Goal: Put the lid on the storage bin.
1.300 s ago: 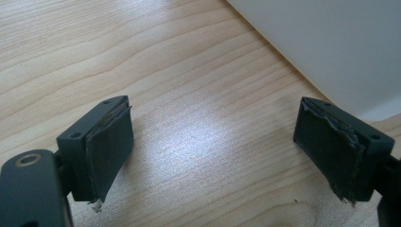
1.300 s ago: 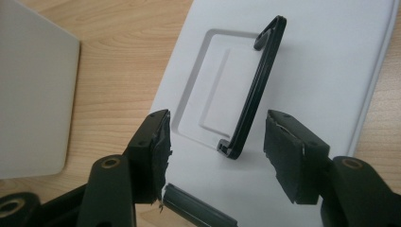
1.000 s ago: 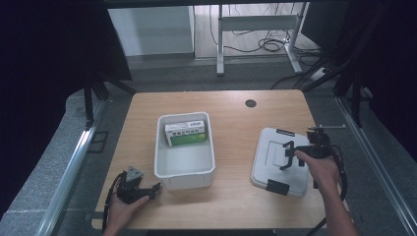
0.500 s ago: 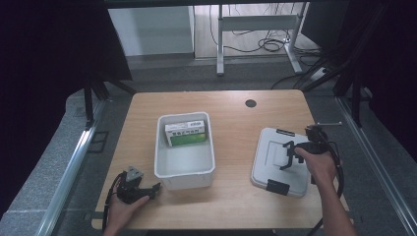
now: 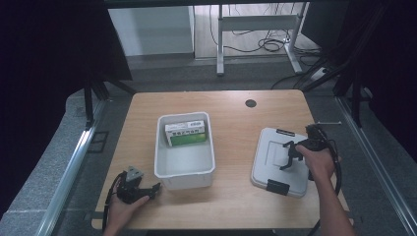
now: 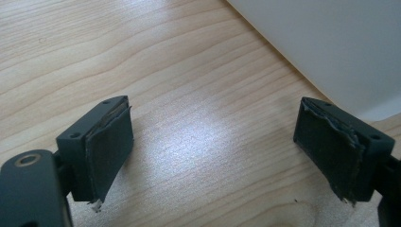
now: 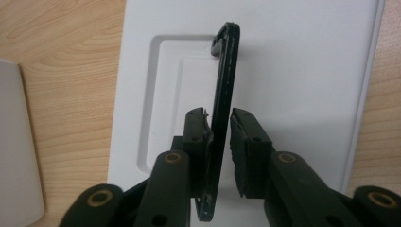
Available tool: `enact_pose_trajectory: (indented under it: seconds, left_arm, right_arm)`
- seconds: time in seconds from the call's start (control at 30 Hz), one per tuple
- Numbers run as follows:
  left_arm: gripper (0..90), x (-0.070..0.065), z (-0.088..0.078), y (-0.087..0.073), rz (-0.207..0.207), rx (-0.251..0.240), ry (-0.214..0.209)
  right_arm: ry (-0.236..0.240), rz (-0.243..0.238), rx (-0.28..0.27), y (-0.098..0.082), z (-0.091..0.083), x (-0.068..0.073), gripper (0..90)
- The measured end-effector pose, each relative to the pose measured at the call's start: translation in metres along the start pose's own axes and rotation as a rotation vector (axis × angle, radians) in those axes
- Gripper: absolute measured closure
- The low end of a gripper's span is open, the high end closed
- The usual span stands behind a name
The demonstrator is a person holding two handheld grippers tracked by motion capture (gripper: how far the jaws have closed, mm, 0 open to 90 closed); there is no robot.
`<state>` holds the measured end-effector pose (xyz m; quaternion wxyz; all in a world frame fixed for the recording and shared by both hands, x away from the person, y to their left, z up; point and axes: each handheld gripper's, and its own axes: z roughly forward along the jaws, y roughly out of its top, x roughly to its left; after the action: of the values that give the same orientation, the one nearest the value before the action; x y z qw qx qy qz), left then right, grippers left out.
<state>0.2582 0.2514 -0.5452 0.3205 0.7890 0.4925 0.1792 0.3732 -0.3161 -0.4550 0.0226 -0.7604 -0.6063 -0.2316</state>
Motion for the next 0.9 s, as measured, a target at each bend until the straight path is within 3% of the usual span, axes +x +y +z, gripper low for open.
enact_pose_trajectory:
  seconds: [0.17, 0.47, 0.63, 0.9]
  left_arm:
    - [12.6, 0.0, 0.0, 0.0, 0.0, 0.0, 0.0]
    - [12.5, 0.0, 0.0, 0.0, 0.001, 0.0, -0.001]
    - [12.4, 0.001, 0.0, 0.0, 0.002, 0.001, -0.002]
    - [12.3, 0.001, 0.0, 0.0, 0.002, 0.001, -0.002]
  right_arm:
    - [0.02, 0.039, 0.007, -0.001, 0.004, -0.001, 83.5]
    - [0.04, 0.103, 0.012, 0.001, 0.005, -0.002, 85.2]
    - [0.043, 0.096, 0.025, -0.002, 0.002, 0.0, 85.2]
    - [0.074, 0.096, -0.004, -0.002, -0.013, 0.003, 85.3]
